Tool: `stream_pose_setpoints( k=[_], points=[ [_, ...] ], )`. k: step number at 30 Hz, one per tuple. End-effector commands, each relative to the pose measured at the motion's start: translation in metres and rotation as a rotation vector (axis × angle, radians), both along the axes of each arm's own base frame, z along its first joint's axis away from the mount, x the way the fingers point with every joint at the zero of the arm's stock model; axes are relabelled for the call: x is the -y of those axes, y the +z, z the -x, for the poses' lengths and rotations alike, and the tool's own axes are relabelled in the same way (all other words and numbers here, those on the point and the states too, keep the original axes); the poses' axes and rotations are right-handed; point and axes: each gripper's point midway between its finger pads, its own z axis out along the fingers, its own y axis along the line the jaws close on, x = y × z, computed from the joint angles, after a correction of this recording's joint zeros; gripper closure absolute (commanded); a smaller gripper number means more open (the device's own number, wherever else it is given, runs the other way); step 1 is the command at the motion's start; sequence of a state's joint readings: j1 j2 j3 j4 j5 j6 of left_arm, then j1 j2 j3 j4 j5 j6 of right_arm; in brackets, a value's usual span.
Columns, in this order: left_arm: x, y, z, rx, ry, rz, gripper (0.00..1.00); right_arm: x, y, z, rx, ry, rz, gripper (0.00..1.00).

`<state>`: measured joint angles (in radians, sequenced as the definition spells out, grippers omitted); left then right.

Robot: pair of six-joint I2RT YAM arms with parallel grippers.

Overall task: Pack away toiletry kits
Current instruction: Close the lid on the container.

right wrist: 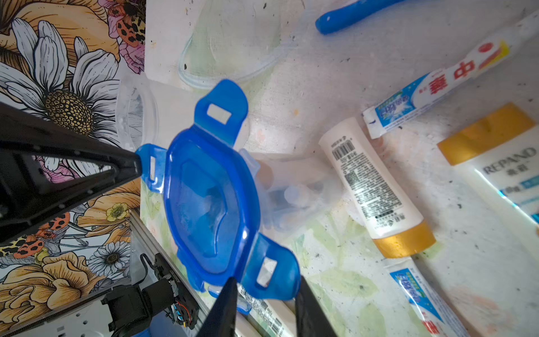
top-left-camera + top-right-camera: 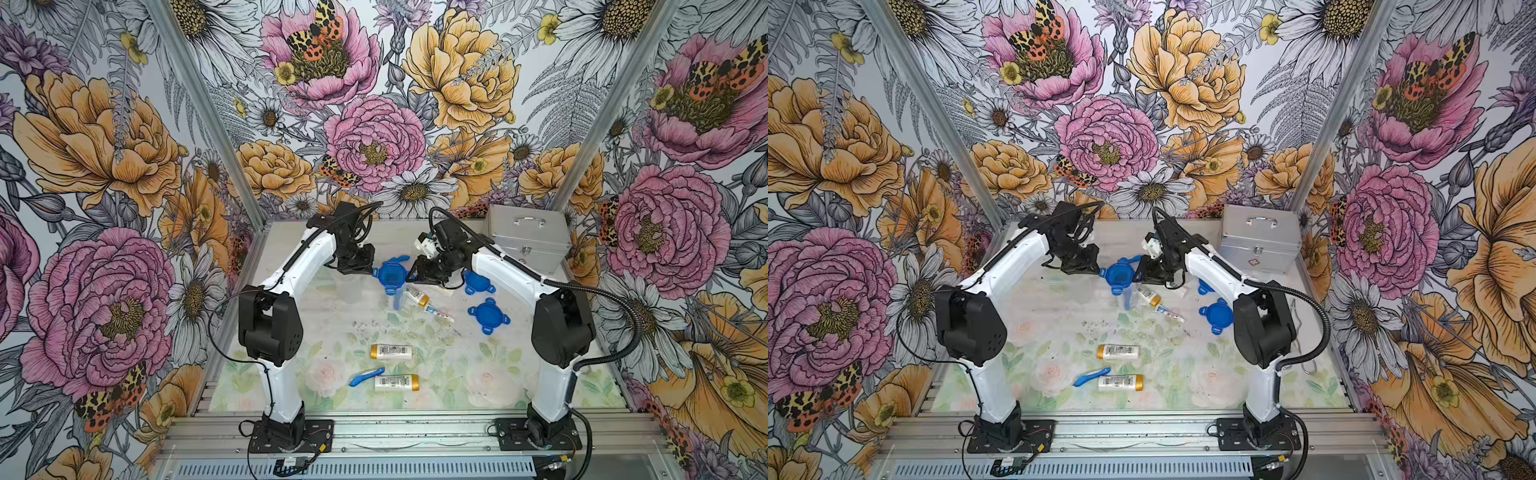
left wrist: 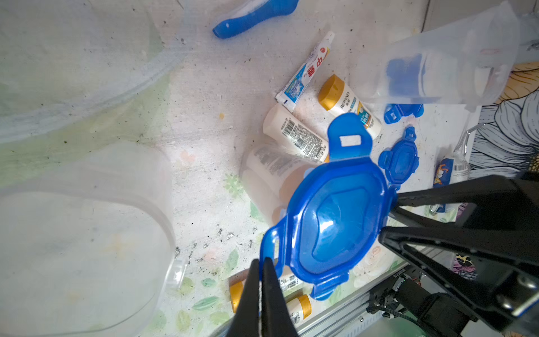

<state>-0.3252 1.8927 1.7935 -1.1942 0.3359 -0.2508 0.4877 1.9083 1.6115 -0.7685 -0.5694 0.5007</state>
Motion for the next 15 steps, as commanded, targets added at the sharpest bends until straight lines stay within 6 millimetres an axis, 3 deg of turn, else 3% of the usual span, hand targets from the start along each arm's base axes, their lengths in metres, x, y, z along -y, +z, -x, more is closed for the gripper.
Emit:
stream_pose_setpoints(
  k=[1,15],
  points=[
    [0.0023,-0.0053,-0.001,0.006,-0.032,-0.039,1.0,-0.0003,0.0004,0.0025,0.022,0.003,0.01,0.67],
    [0.0065,-0.0121,0.0007,0.001,-0.048,-0.074,1.0,0.0038,0.0024,0.0064,0.033,0.002,0.019,0.67]
  ],
)
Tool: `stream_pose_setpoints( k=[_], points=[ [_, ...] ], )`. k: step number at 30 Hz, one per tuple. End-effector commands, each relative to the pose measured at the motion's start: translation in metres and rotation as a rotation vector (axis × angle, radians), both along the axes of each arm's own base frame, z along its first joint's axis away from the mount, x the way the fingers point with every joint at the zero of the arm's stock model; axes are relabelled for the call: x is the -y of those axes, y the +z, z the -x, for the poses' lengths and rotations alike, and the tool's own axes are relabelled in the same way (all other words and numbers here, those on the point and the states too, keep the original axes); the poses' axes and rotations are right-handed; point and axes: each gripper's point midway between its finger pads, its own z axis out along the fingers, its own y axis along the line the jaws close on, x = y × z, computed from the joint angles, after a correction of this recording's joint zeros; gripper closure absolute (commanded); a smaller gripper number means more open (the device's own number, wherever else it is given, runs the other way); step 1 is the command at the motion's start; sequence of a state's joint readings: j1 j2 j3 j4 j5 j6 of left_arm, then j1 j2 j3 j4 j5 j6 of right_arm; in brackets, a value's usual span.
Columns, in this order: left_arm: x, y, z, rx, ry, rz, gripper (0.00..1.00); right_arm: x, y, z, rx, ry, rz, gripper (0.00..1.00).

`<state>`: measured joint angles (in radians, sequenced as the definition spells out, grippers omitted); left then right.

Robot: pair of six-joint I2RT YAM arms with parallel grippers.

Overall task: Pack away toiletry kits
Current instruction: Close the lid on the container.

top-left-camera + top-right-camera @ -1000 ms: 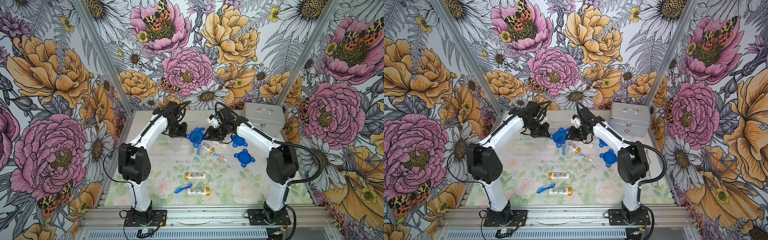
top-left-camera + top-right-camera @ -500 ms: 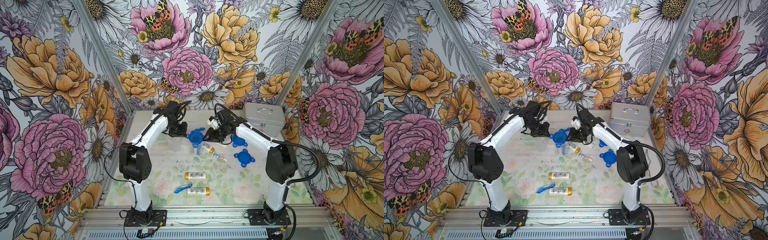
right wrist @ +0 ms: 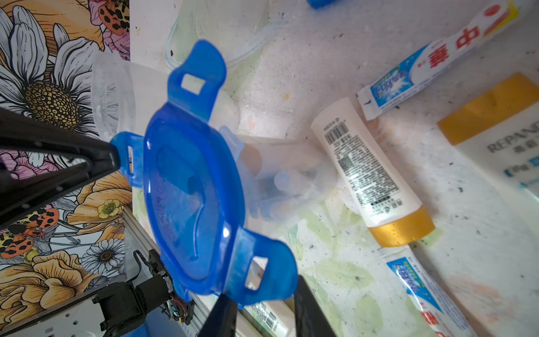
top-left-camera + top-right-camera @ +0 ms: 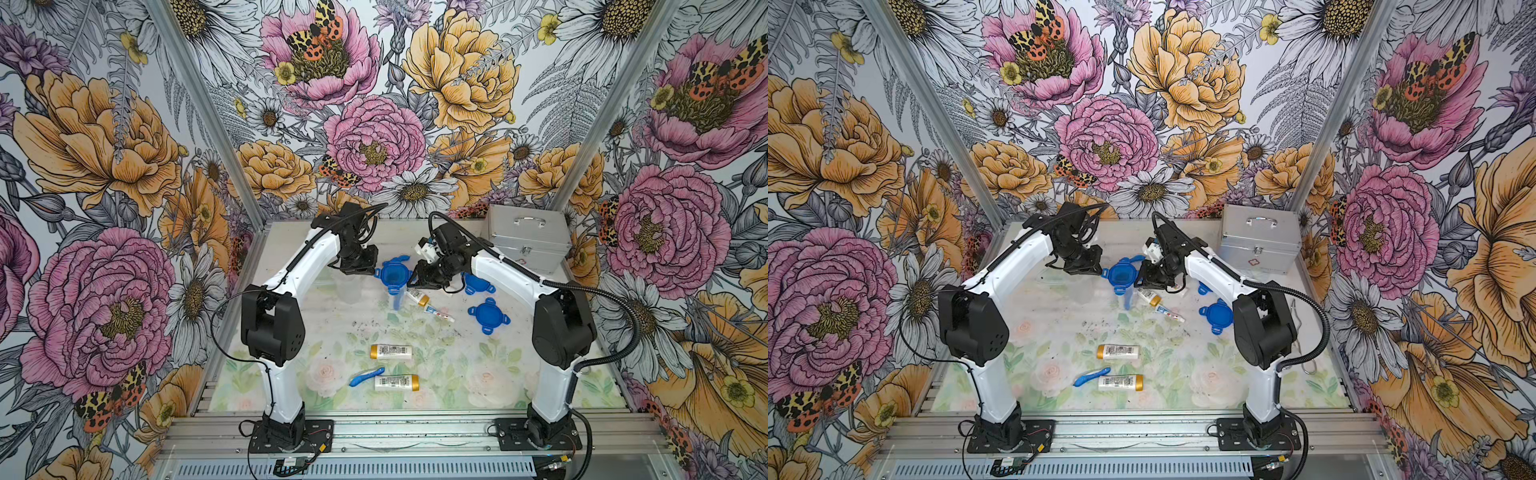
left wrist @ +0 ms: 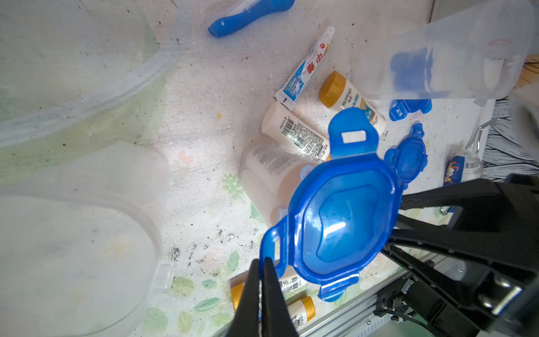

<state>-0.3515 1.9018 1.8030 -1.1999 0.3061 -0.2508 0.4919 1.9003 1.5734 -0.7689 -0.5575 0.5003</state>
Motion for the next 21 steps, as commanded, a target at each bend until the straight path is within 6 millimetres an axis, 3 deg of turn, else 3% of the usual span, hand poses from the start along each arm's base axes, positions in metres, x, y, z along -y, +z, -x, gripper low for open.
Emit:
stream_pose_setpoints(
  k=[1,7,11,21],
  points=[
    [0.001,-0.01,-0.001,-0.006,-0.03,-0.048,1.0,0.0,0.013,-0.001,0.054,0.004,-0.005,0.67],
    [-0.004,-0.008,0.001,-0.001,-0.028,-0.057,1.0,0.005,0.019,0.007,0.055,-0.004,-0.01,0.64],
    [-0.008,-0.005,0.0,0.006,-0.025,-0.06,1.0,0.012,0.02,0.019,0.047,-0.018,0.0,0.48],
    [-0.007,-0.003,-0.004,0.01,-0.023,-0.057,1.0,0.014,0.043,0.024,0.074,-0.037,-0.028,0.49]
  ],
)
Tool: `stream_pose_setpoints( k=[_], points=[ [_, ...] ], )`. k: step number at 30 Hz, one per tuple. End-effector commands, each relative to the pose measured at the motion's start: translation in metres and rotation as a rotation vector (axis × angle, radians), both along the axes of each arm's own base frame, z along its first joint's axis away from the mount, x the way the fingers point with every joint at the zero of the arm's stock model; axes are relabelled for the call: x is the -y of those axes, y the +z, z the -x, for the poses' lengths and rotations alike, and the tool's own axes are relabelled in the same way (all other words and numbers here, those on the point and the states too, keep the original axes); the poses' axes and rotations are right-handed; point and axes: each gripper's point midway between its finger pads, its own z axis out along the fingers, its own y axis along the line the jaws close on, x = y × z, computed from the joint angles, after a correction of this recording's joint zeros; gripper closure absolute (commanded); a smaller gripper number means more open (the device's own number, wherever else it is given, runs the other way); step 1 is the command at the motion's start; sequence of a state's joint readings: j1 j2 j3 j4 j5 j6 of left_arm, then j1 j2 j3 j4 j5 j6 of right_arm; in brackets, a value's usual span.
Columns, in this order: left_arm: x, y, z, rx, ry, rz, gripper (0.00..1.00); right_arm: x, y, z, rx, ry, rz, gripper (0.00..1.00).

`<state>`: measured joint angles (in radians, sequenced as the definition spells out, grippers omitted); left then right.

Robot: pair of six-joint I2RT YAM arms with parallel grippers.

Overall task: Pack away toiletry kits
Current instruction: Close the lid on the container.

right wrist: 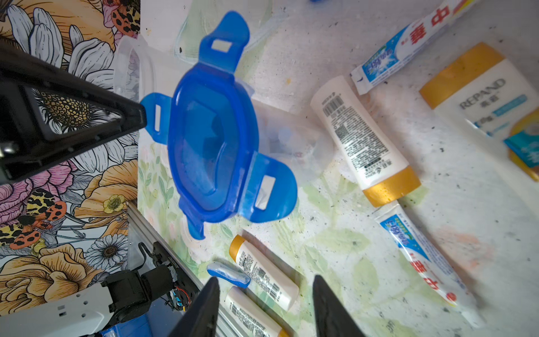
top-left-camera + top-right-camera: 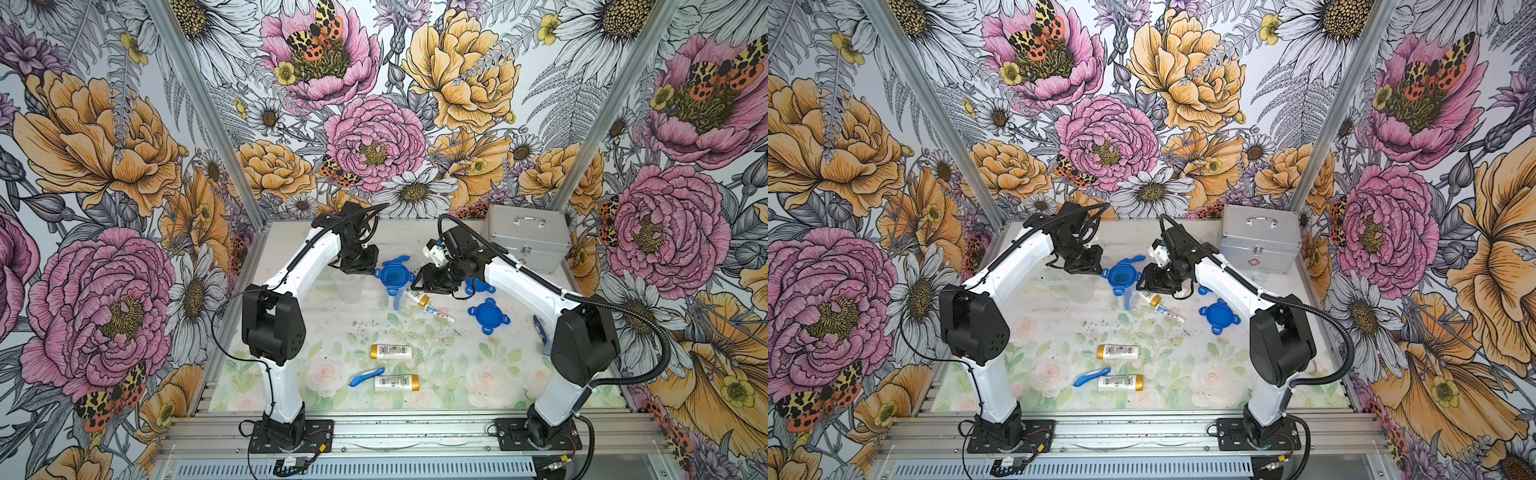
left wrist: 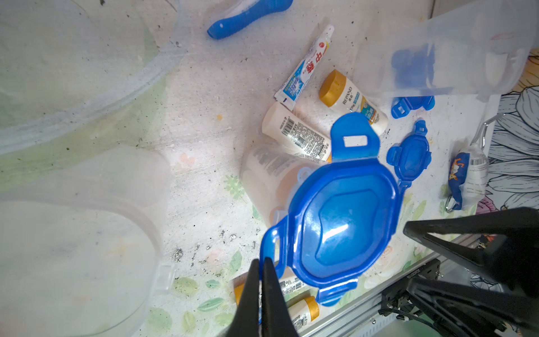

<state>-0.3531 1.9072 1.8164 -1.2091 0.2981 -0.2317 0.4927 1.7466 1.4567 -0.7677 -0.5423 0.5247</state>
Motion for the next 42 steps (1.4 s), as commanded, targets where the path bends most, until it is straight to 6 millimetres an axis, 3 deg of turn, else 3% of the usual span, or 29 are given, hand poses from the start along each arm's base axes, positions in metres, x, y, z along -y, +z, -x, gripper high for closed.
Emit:
stream_pose_setpoints(
  k=[1,6,12,16,26,42],
  points=[
    [-0.007,-0.004,-0.003,0.002,-0.007,-0.049,1.0,-0.003,0.023,-0.004,0.054,-0.012,-0.022,0.49],
    [-0.009,-0.004,-0.002,0.0,-0.002,-0.053,1.0,-0.007,0.024,-0.014,0.071,-0.012,-0.017,0.5],
    [-0.008,-0.003,-0.001,0.001,0.002,-0.051,1.0,-0.022,0.032,-0.04,0.101,-0.008,-0.038,0.51],
    [-0.004,-0.003,-0.001,0.002,-0.005,-0.049,1.0,-0.029,0.022,-0.049,0.083,0.0,-0.039,0.52],
    [-0.005,-0.002,0.002,0.0,0.003,-0.052,1.0,-0.027,-0.007,-0.046,0.038,0.013,0.003,0.53],
    [-0.005,0.001,0.002,0.006,0.007,-0.053,1.0,-0.022,-0.024,-0.04,0.012,0.02,0.036,0.54]
  ],
)
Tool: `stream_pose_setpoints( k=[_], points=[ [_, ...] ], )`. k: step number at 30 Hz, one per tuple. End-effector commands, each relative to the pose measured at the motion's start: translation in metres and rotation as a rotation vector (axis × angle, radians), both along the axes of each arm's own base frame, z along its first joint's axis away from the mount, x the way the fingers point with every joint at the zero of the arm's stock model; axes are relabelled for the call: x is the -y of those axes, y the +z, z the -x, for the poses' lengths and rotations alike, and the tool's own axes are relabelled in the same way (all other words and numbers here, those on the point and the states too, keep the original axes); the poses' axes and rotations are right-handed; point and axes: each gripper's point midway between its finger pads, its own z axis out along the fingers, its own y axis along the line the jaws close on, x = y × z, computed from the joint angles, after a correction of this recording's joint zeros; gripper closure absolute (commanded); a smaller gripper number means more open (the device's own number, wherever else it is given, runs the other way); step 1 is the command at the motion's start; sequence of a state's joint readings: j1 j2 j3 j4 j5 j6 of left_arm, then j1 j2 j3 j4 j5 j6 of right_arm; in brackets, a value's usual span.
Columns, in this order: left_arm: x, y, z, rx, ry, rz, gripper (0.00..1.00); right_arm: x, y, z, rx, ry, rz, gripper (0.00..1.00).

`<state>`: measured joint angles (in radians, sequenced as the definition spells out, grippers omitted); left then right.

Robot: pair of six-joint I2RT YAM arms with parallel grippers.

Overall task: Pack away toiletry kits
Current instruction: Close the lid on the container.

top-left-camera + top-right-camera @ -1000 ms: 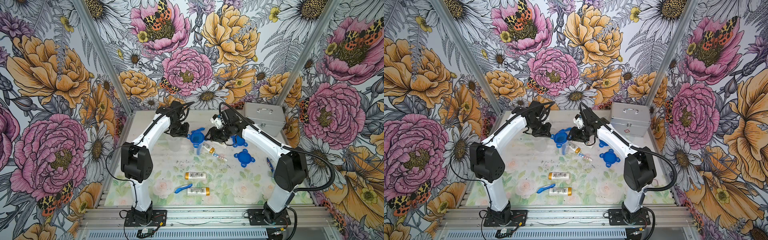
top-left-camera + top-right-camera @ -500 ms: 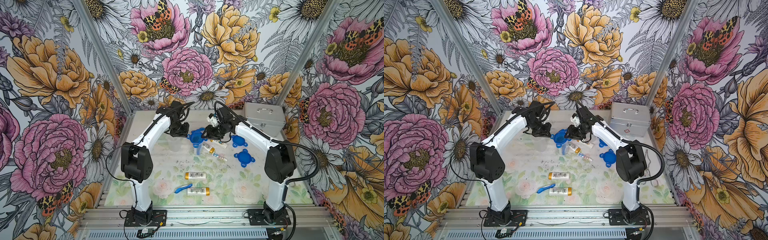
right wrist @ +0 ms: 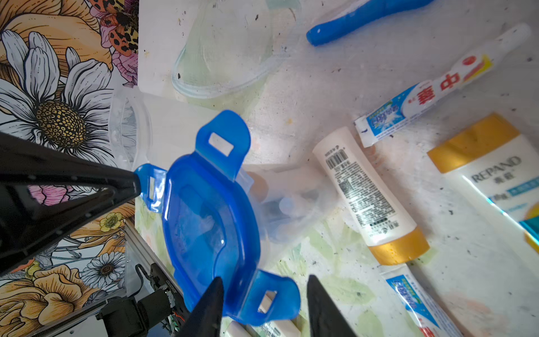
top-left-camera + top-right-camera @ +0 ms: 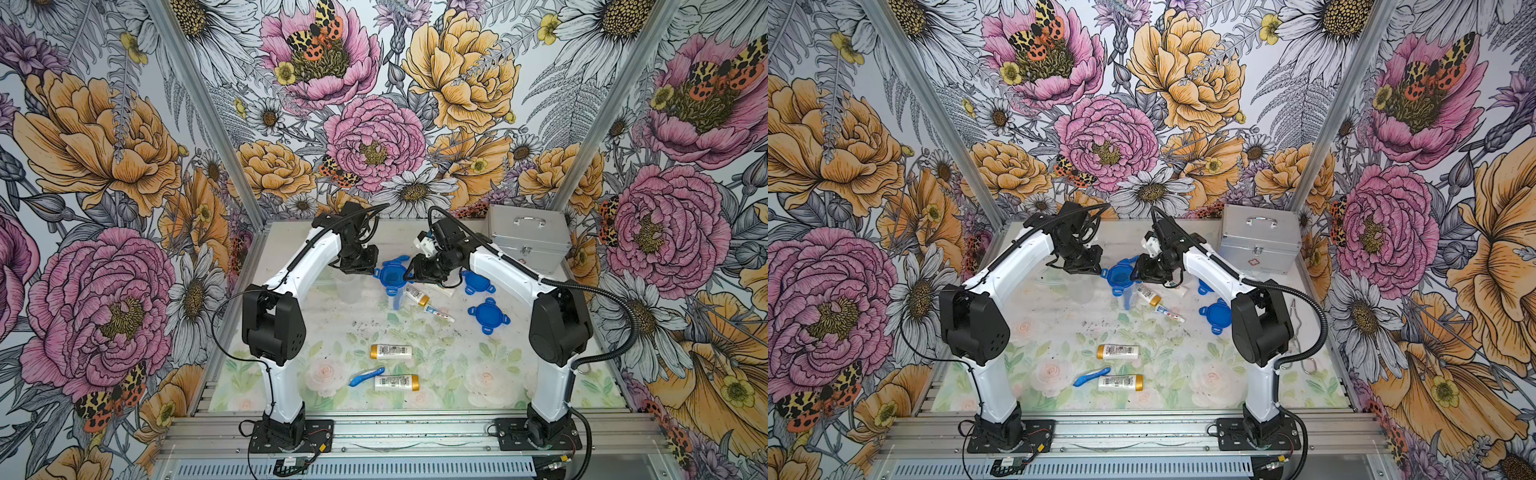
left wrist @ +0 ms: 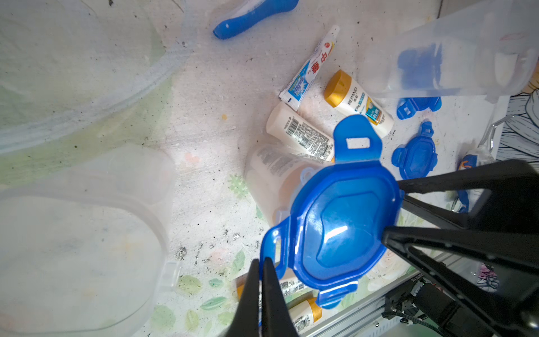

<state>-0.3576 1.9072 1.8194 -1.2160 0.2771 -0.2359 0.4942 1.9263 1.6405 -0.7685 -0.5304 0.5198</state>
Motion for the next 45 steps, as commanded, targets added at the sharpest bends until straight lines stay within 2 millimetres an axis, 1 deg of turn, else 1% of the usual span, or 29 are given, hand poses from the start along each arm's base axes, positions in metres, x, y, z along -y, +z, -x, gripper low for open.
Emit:
stream_pose_setpoints(
  k=[1,5,15,27,38,45],
  points=[
    [-0.0029,0.0022,0.0017,0.005,0.004,-0.032,1.0,-0.001,-0.0125,0.0019,0.001,0.02,0.029,0.54],
    [-0.0025,0.005,0.0021,0.008,0.002,-0.033,1.0,-0.0012,-0.0138,0.0014,0.0,0.022,0.031,0.54],
    [-0.0065,0.0014,0.006,-0.003,0.003,-0.053,1.0,-0.0024,-0.0157,0.0028,-0.002,0.029,0.031,0.54],
    [-0.0092,-0.0004,0.0092,-0.008,0.002,-0.071,1.0,-0.0072,-0.0117,0.0024,0.003,0.038,0.022,0.54],
    [-0.0097,0.009,0.0075,0.01,0.007,-0.068,1.0,-0.0085,-0.0097,0.0009,0.008,0.037,0.018,0.53],
    [-0.0114,0.0054,0.0092,-0.001,0.005,-0.079,1.0,-0.0092,-0.0094,0.0007,0.007,0.037,0.016,0.53]
  ],
)
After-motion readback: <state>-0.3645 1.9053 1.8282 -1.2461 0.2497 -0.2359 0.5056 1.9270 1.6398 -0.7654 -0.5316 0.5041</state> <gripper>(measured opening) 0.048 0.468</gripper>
